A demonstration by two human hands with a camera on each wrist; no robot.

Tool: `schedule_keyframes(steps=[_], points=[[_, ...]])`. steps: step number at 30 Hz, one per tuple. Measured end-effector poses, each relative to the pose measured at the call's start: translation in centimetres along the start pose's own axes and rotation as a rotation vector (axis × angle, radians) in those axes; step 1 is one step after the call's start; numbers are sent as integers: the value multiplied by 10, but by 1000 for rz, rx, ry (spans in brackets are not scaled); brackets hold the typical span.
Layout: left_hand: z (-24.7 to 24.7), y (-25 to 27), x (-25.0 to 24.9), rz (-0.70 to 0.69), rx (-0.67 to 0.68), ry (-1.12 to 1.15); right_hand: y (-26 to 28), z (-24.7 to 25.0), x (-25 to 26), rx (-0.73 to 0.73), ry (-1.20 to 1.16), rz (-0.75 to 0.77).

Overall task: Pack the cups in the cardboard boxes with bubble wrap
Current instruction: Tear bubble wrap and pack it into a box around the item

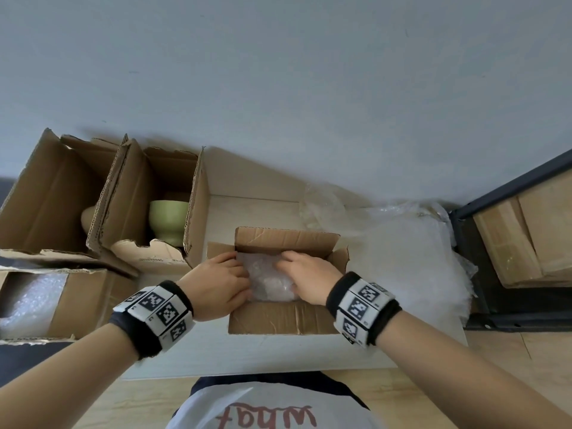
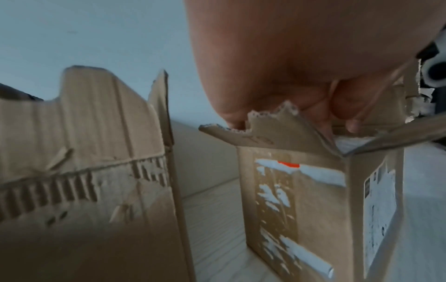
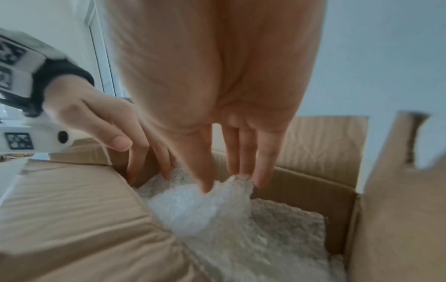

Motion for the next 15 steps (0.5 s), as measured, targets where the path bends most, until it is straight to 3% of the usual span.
schedule_keyframes(steps=[3,6,10,12,15], points=[[-1,9,-1,-23,-12,-27,20,-8,-3,29,24,59],[-6,7,-4,-41,58,-76,28,-23,-6,132,74,30],[-12,0,-9,-12,158,-121,30,-26,-4,131,86,4],[-8,0,-9,33,91,-84,36,-16,1,6,65,59],[3,6,-12,128,-58,10,62,19,1,-421,-61,220]])
Point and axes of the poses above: each hand's wrist, its own y-axis away from the middle knuckle, its own z-axis out of the back of the hand, x = y × z, the point moved 6 cm from there along -y, towards the middle knuckle, and after that the axes turned 9 degrees about -y, right-handed, at the moved point
